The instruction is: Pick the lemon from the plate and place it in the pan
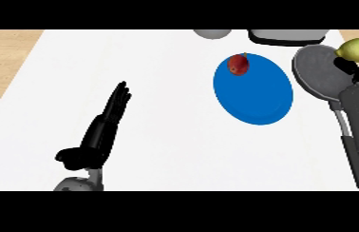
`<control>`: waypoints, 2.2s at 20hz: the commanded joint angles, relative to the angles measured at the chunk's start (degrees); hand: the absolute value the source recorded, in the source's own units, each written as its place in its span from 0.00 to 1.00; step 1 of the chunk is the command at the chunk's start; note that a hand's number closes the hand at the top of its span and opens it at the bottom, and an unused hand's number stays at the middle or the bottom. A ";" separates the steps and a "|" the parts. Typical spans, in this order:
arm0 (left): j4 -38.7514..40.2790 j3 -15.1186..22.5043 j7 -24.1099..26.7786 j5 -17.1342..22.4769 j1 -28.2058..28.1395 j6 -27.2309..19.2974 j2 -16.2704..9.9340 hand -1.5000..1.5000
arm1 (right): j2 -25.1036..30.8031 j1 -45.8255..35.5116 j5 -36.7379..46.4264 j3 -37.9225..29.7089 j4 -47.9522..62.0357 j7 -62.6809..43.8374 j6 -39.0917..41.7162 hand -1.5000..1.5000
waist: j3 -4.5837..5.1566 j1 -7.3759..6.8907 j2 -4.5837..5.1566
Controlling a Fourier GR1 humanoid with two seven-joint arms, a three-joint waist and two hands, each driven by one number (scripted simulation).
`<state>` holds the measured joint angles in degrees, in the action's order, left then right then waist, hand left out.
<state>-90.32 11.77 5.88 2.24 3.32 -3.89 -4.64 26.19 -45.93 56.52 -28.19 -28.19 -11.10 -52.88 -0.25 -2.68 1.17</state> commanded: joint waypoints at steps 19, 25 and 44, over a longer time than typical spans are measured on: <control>1.13 2.02 1.22 -1.39 0.55 0.09 1.85 0.50 | 5.61 -4.04 -17.71 -14.14 12.38 20.15 19.89 0.00 | -0.37 -1.96 1.02; 2.14 0.42 2.43 -0.99 -0.90 0.35 0.86 0.50 | 5.78 -0.05 -27.53 -22.30 11.10 32.28 23.64 0.00 | -0.19 0.07 0.27; -0.34 -1.29 -0.33 -2.64 -1.44 -0.60 1.49 0.50 | 6.08 11.91 -40.12 -19.73 8.05 46.12 50.31 0.00 | 0.23 2.35 -1.13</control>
<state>-90.05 10.07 6.33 1.29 1.94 -3.35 -4.00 33.32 -35.13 17.85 -50.99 -17.31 35.36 -3.06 -0.10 -0.60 0.22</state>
